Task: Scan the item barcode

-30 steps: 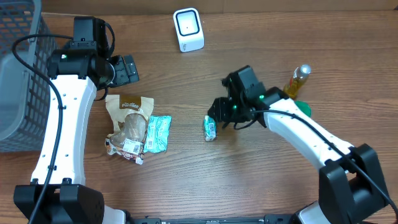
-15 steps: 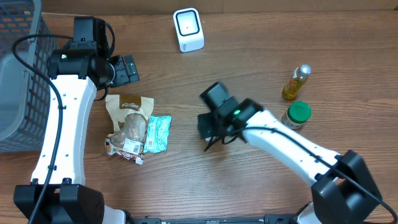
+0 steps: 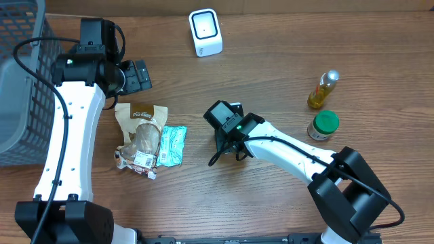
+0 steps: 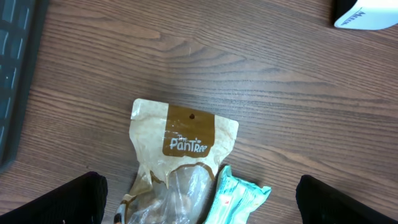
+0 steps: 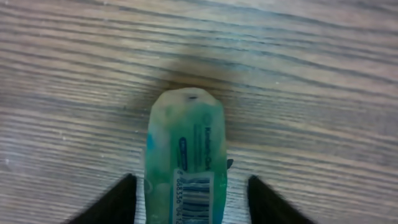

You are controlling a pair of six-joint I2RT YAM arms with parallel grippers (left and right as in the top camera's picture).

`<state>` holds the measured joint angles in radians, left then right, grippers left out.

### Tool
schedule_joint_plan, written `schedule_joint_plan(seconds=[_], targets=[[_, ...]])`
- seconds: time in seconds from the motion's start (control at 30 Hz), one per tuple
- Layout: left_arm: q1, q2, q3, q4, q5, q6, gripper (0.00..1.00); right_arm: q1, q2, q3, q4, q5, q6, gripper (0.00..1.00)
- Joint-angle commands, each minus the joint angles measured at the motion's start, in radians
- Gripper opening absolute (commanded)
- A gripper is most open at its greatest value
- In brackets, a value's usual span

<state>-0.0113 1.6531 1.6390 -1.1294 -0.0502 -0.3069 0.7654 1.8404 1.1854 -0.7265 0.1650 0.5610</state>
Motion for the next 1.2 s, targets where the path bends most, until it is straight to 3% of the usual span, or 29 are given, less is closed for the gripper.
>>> schedule_joint_plan(seconds=[0.0, 0.07, 0.17, 0.2, 0.27, 0.4, 0.43, 0.53, 0.57, 0.67, 0.7, 0.73, 0.8, 0.83, 1.0, 1.17], targets=[[0.002, -0.006, 0.013, 0.004, -0.009, 0.015, 1.0, -0.003, 0.007, 0.011, 0.007, 0.014, 0.011, 0.24], [0.002, -0.006, 0.013, 0.004, -0.009, 0.015, 1.0, -0.003, 0.007, 0.011, 0.007, 0.014, 0.011, 0.06], [0.002, -0.006, 0.013, 0.004, -0.009, 0.015, 1.0, -0.003, 0.007, 0.011, 0.007, 0.014, 0.011, 0.04], [0.002, -0.006, 0.013, 0.004, -0.009, 0.015, 0.99, -0.003, 0.007, 0.011, 0.007, 0.014, 0.011, 0.14], [0.002, -0.006, 0.013, 0.004, -0.009, 0.015, 1.0, -0.003, 0.007, 0.011, 0.007, 0.014, 0.011, 0.56], [0.002, -0.006, 0.013, 0.004, -0.009, 0.015, 1.0, -0.003, 0.007, 0.011, 0.017, 0.015, 0.011, 0.74], [0.002, -0.006, 0.013, 0.004, -0.009, 0.015, 1.0, -0.003, 0.007, 0.011, 0.027, 0.018, 0.011, 0.74], [0.002, -0.006, 0.013, 0.004, -0.009, 0.015, 1.0, -0.004, 0.007, 0.011, 0.072, 0.026, -0.026, 0.69], [0.002, -0.006, 0.013, 0.004, -0.009, 0.015, 1.0, -0.003, 0.007, 0.011, 0.089, 0.03, -0.044, 0.61], [0.002, -0.006, 0.013, 0.004, -0.009, 0.015, 1.0, -0.003, 0.007, 0.011, 0.105, 0.029, -0.045, 0.25], [0.002, -0.006, 0.013, 0.004, -0.009, 0.015, 1.0, -0.003, 0.007, 0.011, 0.105, 0.029, -0.045, 0.24], [0.002, -0.006, 0.013, 0.004, -0.009, 0.015, 1.0, -0.003, 0.007, 0.011, 0.103, 0.029, -0.045, 0.31], [0.002, -0.006, 0.013, 0.004, -0.009, 0.015, 1.0, -0.003, 0.007, 0.011, 0.101, 0.029, -0.045, 0.7], [0.002, -0.006, 0.013, 0.004, -0.009, 0.015, 1.0, -0.003, 0.007, 0.011, 0.102, 0.029, -0.045, 0.81], [0.002, -0.006, 0.013, 0.004, -0.009, 0.015, 1.0, -0.006, -0.004, 0.032, 0.106, 0.024, -0.045, 0.95], [0.002, -0.006, 0.013, 0.003, -0.009, 0.015, 1.0, -0.021, -0.091, 0.126, 0.033, 0.023, -0.065, 0.98]])
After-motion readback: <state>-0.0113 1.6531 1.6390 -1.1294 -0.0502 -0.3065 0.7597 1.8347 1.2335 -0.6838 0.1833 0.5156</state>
